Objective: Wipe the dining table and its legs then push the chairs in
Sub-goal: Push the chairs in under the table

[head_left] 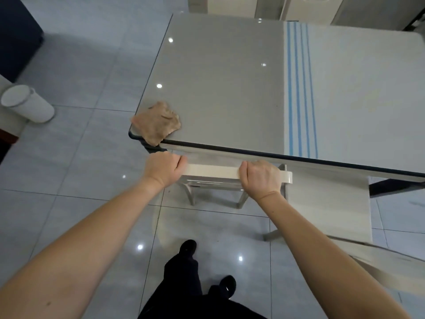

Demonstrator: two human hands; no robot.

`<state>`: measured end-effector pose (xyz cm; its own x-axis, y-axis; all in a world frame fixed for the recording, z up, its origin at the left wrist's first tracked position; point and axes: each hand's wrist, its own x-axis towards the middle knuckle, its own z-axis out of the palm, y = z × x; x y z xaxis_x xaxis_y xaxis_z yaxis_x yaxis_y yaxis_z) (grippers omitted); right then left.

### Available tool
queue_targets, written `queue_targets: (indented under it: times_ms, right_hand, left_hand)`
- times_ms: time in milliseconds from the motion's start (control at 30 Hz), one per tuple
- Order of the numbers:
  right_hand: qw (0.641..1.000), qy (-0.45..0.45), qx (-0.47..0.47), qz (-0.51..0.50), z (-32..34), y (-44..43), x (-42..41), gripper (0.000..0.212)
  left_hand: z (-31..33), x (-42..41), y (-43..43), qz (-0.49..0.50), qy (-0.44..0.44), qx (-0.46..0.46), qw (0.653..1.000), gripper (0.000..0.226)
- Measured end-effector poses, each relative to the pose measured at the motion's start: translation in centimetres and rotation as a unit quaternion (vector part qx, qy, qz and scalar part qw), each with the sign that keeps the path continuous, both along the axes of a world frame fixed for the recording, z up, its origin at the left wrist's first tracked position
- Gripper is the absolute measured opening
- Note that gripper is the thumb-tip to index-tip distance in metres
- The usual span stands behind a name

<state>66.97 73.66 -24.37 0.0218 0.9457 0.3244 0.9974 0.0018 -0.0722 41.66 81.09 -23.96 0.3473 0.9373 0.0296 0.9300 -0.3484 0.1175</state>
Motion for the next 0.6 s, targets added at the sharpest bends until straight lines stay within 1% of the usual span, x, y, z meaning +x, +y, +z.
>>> queue_targets:
  times_ms: [67,133,233,367,467,600]
  right_hand:
    - [1.0,0.006,-0.004,-0.001,0.1,0.9,-0.1,0.042]
    - [1.0,0.013,-0.001,-0.003,0.3,1.7,-0.3,0.042]
    - [1.0,0.013,0.001,-0.017,0.3,2.7,-0.2,0.045]
    - [1.0,-0.003,-0.007,-0.023,-0.2,4.0,0.4,0.043]
    - [0.999,-0.016,0.017,-0.032,0.0,5.0,0.6,0.045]
    - [0.998,-0.027,0.02,-0.047,-0.1,6.1,0.5,0.044]
  left_hand:
    - [0.3,0.0,1.0,0.0,-0.009,-0.006,1.0,0.06]
    - [0.6,0.0,1.8,-0.01,-0.016,0.0,1.0,0.063]
    - [0.7,0.3,3.0,-0.024,-0.021,0.014,0.999,0.057]
    - [0.8,0.6,4.5,-0.042,-0.012,0.007,0.999,0.054]
    - [1.2,0.9,5.4,-0.05,-0.017,-0.013,0.999,0.051]
    - [1.6,1.0,6.5,-0.053,-0.019,-0.019,0.998,0.051]
